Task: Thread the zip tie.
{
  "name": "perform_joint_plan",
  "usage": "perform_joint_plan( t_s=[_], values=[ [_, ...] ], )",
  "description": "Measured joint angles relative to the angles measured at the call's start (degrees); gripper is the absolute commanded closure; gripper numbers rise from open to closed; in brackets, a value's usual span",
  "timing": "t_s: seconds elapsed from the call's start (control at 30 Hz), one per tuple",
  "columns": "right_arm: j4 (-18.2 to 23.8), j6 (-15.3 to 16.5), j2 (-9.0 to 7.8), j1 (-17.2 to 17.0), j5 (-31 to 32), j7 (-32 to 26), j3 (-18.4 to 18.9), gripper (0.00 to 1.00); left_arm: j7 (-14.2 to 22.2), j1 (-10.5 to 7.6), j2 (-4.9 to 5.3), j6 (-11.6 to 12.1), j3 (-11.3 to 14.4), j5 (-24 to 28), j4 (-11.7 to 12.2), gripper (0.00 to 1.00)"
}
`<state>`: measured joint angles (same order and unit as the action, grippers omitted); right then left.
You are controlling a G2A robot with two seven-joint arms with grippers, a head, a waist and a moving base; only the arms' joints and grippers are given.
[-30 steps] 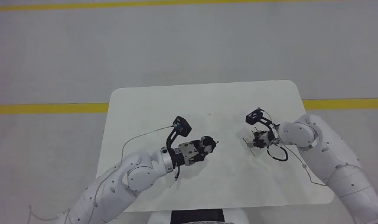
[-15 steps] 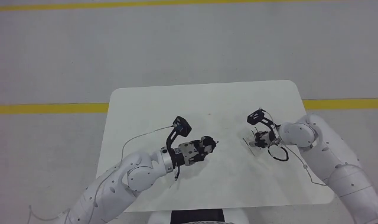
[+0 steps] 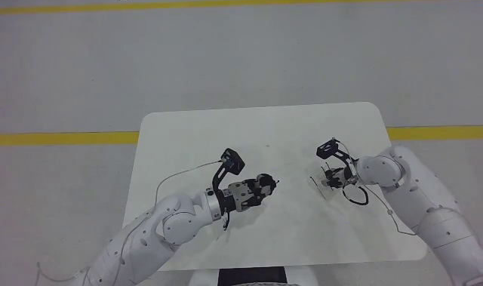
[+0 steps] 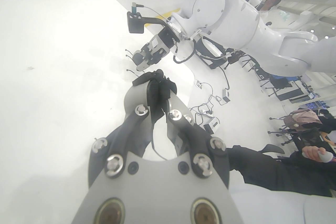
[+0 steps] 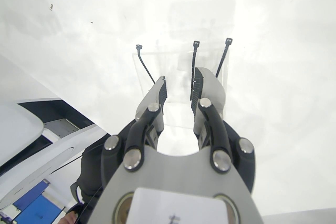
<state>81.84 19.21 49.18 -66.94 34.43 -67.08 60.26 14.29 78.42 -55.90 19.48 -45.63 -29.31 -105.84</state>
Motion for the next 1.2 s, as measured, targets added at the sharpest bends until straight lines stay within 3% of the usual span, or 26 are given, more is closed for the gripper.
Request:
perform_joint_plan(
  t_s=[0.77, 1.03, 1.1, 1.17, 1.2],
  values=[
    [-1.9, -0.6, 0.41, 1.3, 0.3, -0.4, -1.4, 0.9, 0.0, 0.0, 0.0, 0.0, 0.0, 0.0, 0.0, 1.0],
    [-2.7, -0.6, 0.61, 1.7, 0.3, -0.3, -2.1, 0.87, 0.0, 0.0, 0.0, 0.0, 0.0, 0.0, 0.0, 1.0],
    [-2.9, -0.5, 0.67, 1.8, 0.3, -0.3, -2.3, 0.89, 0.0, 0.0, 0.0, 0.0, 0.0, 0.0, 0.0, 1.0],
    [-3.0, -0.5, 0.71, 1.9, 0.3, -0.2, -2.4, 1.0, 0.0, 0.0, 0.0, 0.0, 0.0, 0.0, 0.0, 1.0],
    [-3.1, -0.5, 0.75, 1.9, 0.3, -0.2, -2.5, 1.0, 0.0, 0.0, 0.0, 0.0, 0.0, 0.0, 0.0, 1.0]
  ],
)
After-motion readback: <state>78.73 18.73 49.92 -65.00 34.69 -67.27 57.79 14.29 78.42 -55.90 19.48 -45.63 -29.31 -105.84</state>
